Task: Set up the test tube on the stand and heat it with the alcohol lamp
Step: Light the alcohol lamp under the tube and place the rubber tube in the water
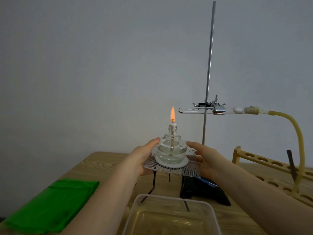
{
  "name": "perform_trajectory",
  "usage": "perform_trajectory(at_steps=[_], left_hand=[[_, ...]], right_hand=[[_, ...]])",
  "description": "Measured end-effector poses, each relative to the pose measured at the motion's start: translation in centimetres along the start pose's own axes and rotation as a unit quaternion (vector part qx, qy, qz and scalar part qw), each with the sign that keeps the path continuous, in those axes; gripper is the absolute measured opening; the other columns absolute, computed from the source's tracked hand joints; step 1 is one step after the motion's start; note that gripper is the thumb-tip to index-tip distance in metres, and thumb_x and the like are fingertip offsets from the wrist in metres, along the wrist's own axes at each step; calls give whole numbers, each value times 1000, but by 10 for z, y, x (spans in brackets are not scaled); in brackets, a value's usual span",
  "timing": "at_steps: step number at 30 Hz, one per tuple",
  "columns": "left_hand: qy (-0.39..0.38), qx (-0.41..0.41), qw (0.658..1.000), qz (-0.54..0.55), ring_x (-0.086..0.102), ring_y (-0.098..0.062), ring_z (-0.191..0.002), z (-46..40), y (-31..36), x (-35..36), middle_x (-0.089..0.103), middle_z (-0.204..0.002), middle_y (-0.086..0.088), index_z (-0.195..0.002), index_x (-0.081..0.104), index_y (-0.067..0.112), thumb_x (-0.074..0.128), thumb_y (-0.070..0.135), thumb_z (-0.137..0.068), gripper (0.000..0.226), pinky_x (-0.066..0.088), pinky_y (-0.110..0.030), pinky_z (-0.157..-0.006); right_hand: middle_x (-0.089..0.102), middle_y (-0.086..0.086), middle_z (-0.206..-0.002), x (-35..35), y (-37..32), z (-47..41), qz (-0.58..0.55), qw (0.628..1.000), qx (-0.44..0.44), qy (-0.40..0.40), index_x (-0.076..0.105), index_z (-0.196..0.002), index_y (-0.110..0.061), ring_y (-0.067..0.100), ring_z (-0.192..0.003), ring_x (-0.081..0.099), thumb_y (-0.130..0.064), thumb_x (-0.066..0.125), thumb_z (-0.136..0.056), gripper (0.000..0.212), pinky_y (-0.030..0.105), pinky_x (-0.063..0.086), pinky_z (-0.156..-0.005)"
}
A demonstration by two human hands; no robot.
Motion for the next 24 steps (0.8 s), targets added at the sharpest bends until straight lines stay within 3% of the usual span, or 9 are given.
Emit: perform_trajectory(at_steps=[12,17,20,24], left_hand=[[-11,-5,1000,7,67,-36,-95,-7,-11,-2,69,-106,-22,-112,60,-1,77,44,-71,63,53,-51,-86],[-13,-5,1000,9,68,-35,-93,-2,-13,1,70,-103,-21,-108,62,-1,75,43,-73,57,53,-47,-87],[-11,-5,1000,11,67,-35,-96,-1,-13,2,70,-103,-21,-109,61,-1,75,42,-73,58,52,-49,-89],[-11,-6,1000,12,69,-33,-88,-1,-13,5,70,-101,-20,-110,60,-1,74,43,-74,58,56,-44,-79]], right_hand=[[61,30,-108,-6,10,-5,-5,1000,2,16,47,-108,0,39,-88,65,-14,71,-81,39,45,52,-61],[58,30,-118,-11,10,-11,-1,1000,-4,26,42,-130,3,41,-96,64,-15,74,-78,63,45,55,-63],[58,31,-118,-12,10,-13,0,1000,-8,29,41,-131,3,41,-95,64,-15,74,-78,65,45,55,-63],[60,30,-113,-15,9,-14,7,999,-13,32,41,-130,3,41,-93,65,-16,75,-78,65,45,55,-66]])
Point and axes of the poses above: each hand's wrist, its own z-axis away from the middle knuckle, its own x-axis out of the palm, y = z × x, the point moved 8 cm from there along -z, towards the middle knuckle
